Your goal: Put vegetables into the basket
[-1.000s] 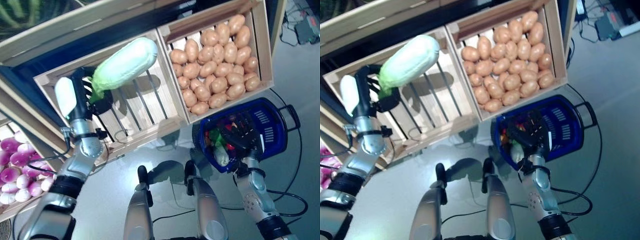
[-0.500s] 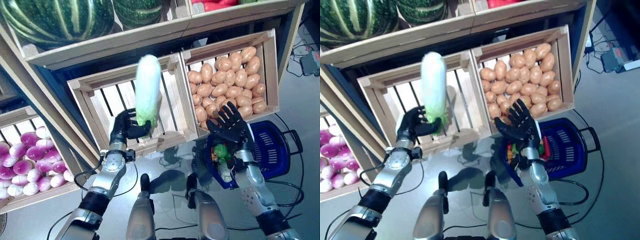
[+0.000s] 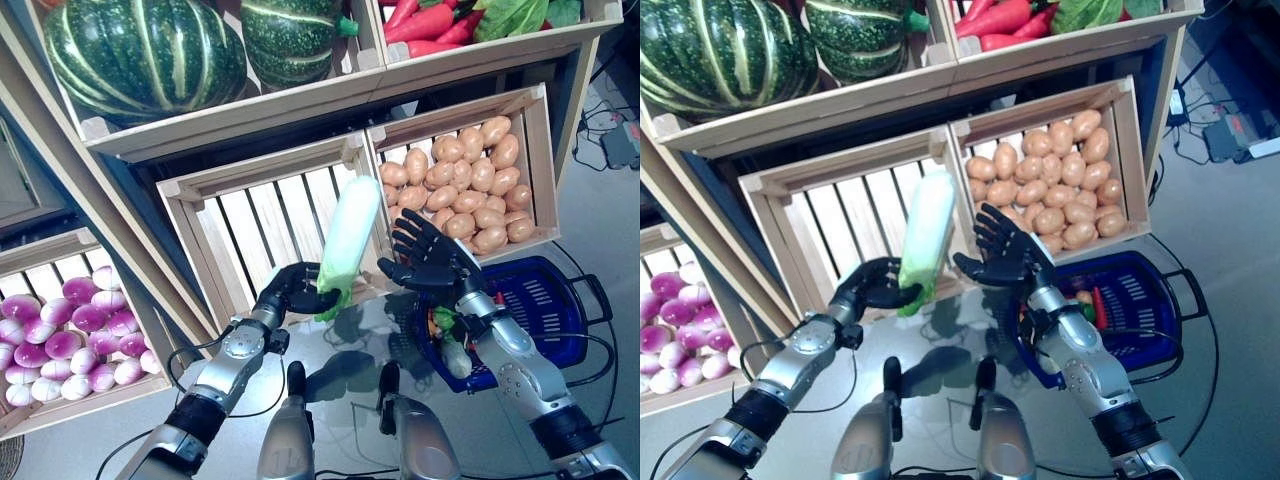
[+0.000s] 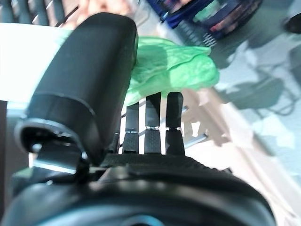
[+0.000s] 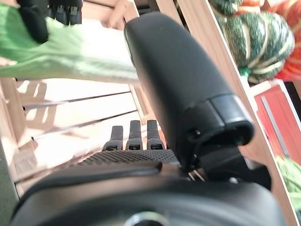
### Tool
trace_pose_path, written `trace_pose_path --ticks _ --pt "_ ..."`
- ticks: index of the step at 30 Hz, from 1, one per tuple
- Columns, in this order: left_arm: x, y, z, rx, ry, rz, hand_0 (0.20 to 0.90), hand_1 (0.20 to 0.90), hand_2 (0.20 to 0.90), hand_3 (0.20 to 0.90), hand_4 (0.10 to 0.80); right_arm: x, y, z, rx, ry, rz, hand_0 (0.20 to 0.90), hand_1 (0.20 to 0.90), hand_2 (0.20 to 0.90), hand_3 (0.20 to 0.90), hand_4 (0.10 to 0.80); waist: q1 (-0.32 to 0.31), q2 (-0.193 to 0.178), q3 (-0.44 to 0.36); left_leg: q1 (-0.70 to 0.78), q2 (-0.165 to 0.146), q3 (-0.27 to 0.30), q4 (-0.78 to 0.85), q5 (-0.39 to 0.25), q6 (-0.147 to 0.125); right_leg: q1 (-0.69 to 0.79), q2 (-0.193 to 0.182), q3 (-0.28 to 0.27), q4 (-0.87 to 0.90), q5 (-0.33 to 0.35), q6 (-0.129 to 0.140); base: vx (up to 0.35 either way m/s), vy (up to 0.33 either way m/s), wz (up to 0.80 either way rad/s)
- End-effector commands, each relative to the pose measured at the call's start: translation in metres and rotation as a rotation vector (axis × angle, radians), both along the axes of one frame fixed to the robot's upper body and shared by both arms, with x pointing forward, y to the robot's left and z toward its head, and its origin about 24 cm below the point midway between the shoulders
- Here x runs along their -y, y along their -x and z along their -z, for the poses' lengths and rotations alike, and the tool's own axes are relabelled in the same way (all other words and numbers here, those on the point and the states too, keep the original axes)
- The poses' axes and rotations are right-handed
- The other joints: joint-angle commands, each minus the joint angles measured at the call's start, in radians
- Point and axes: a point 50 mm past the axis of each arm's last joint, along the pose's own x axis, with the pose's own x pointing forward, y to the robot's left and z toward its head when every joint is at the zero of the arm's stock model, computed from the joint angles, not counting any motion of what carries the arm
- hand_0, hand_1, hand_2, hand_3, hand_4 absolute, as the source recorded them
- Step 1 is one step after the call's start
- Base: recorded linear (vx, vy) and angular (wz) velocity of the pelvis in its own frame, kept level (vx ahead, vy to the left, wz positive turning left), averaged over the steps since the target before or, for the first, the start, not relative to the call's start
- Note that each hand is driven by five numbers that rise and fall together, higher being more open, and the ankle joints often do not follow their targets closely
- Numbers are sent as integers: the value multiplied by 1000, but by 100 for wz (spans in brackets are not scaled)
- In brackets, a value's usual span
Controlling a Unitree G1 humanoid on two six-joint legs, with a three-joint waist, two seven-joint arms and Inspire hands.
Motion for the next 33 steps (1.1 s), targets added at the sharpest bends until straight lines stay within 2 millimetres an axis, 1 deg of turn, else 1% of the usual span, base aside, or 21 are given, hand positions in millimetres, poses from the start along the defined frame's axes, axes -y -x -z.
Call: trace_pose_path --ticks 1,4,8,12,16,24,27,30,32,33 --pt "8 -5 -16 81 -28 107 300 300 300 300 400 -26 5 -40 164 -104 -187 900 900 900 900 800 -6 -57 -116 -67 -43 20 71 -35 24 105 19 -12 -96 8 -23 10 4 -5" --pt "7 -2 -8 49 -50 139 300 300 300 300 400 -32 7 -38 147 -114 -237 900 900 900 900 800 -6 -54 -118 -60 -39 17 70 -34 22 110 18 -6 -98 8 -23 3 2 -1" --pt "11 3 -1 5 -40 211 300 300 300 300 400 -41 9 -34 115 -139 -305 900 900 900 900 800 -2 -51 -129 -48 -39 16 61 -32 19 121 14 -8 -108 12 -19 0 0 0" --pt "19 9 5 -44 -17 279 300 300 300 300 400 -50 12 -31 96 -165 -359 900 900 900 900 800 1 -49 -150 -25 -42 11 35 -29 17 134 11 -10 -126 20 -12 0 0 0" --pt "24 16 14 -78 3 340 300 300 300 300 400 -55 16 -24 62 -191 -384 900 900 900 900 800 1 -44 -181 -3 -38 8 6 -23 12 152 9 -11 -144 22 -6 18 12 -1" --pt "35 27 21 -114 29 464 300 300 300 300 400 -63 17 -21 34 -237 -427 900 900 900 900 800 -3 -38 -222 31 -39 1 -41 -17 10 171 14 -1 -178 31 1 10 7 -2" --pt "41 30 25 -141 6 523 300 300 300 300 400 -68 19 -19 22 -258 -452 900 900 900 900 800 -4 -33 -233 42 -40 2 -55 -17 11 177 15 -2 -186 32 3 12 10 -4" --pt "45 32 27 -163 -32 588 300 300 300 300 400 -72 18 -21 30 -284 -471 900 900 900 900 800 -6 -29 -237 43 -44 2 -55 -20 14 175 14 -2 -185 32 5 0 0 0" --pt "45 33 28 -168 -43 597 300 300 300 300 400 -75 18 -22 24 -303 -493 900 900 900 900 800 -5 -25 -241 46 -47 1 -59 -22 14 177 14 -1 -188 32 6 0 0 0" --pt "45 34 28 -169 -49 600 300 300 300 300 400 -77 18 -22 18 -306 -505 801 801 801 801 734 -5 -24 -242 49 -49 0 -61 -23 15 178 14 1 -190 33 7 0 0 0"
